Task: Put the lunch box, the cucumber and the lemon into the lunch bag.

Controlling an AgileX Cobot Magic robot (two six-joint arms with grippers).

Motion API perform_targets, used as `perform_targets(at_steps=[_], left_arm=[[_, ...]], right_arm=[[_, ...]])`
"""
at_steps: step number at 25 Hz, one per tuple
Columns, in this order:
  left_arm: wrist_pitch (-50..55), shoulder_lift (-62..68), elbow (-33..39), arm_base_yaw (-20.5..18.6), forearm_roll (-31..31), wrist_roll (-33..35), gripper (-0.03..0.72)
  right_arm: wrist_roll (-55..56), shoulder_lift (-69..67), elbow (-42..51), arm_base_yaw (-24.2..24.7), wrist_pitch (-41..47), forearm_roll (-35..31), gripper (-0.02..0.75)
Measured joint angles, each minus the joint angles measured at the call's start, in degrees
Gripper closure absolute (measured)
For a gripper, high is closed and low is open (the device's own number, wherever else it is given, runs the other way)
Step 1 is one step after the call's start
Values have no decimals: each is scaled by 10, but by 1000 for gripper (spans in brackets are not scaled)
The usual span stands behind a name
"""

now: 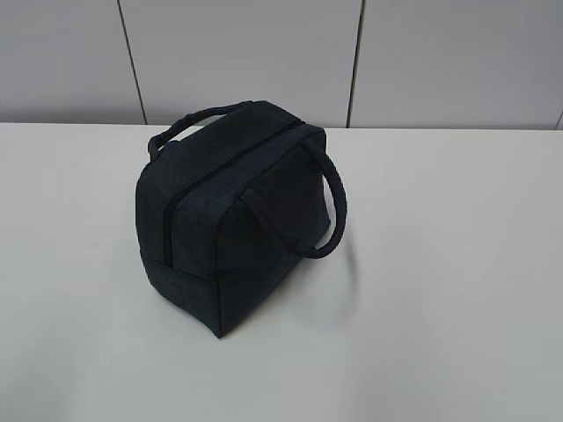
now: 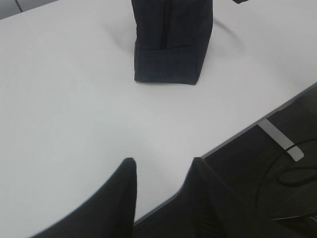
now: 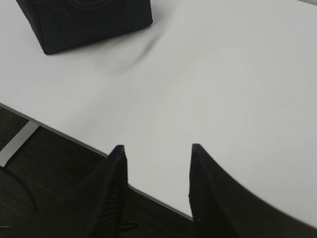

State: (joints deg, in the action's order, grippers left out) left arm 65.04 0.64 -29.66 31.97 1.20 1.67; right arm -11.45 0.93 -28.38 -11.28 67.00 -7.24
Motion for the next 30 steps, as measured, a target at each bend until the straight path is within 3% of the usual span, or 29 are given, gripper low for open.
perform_targets(at_steps=[14,21,25,30], left_arm=[[-12,0,6,-4,-3,0,449],[-12,0,6,-87,0,0,449],[-12,0,6,-135,0,0,449],[-12,0,6,-146,1,0,449]], right_arm=[[-1,0,0,10,-5,5,422],[-1,0,0,90,-5,10,422],[-1,0,0,99,-5,10,422],[-1,0,0,99,-5,10,422]])
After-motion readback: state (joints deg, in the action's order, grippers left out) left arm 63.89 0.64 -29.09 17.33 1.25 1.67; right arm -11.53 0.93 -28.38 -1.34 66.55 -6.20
